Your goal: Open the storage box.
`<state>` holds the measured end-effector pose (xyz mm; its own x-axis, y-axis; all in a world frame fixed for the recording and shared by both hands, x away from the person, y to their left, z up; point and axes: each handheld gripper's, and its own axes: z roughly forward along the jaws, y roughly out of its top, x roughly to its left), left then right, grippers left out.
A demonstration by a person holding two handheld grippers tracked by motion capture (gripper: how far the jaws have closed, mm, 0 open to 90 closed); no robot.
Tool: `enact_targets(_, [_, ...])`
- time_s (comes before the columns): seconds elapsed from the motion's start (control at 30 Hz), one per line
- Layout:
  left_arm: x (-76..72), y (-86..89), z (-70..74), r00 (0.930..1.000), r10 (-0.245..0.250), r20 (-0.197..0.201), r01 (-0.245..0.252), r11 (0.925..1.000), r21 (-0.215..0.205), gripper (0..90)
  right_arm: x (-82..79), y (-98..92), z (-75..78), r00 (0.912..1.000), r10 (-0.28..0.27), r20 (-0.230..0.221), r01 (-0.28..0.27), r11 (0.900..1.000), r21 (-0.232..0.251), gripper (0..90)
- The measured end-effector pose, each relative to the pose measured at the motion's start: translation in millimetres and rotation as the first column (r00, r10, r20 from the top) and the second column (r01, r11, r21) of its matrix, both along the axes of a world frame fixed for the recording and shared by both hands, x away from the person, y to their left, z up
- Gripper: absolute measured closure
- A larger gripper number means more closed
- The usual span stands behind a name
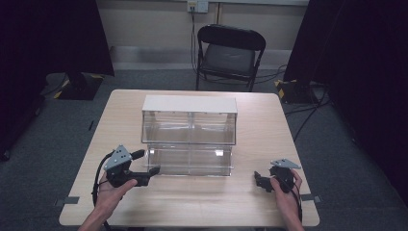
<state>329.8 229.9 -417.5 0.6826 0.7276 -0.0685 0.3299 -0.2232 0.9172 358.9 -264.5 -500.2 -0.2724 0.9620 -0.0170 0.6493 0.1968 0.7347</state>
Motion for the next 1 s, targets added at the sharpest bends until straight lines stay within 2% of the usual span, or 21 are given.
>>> enact_targets(0.37, [2.0, 0.1, 6.2, 1.0, -0.002, -0.009, 0.002, 1.0, 0.002, 15.5, 0.0, 0.0, 0.0, 1.0, 0.0, 0.0, 0.0, 1.0, 0.0, 11.6])
enact_targets(0.87, [6.8, -0.4, 12.7, 1.0, 0.002, -0.008, -0.002, 0.9996, -0.027, 15.3, 0.0, 0.0, 0.0, 1.0, 0.0, 0.0, 0.0, 1.0, 0.0, 11.6])
enact_targets(1.0, [7.3, -1.0, 13.3, 1.0, 0.001, -0.007, -0.001, 0.9999, -0.017, 15.3, 0.0, 0.0, 0.0, 1.0, 0.0, 0.0, 0.0, 1.0, 0.0, 11.6])
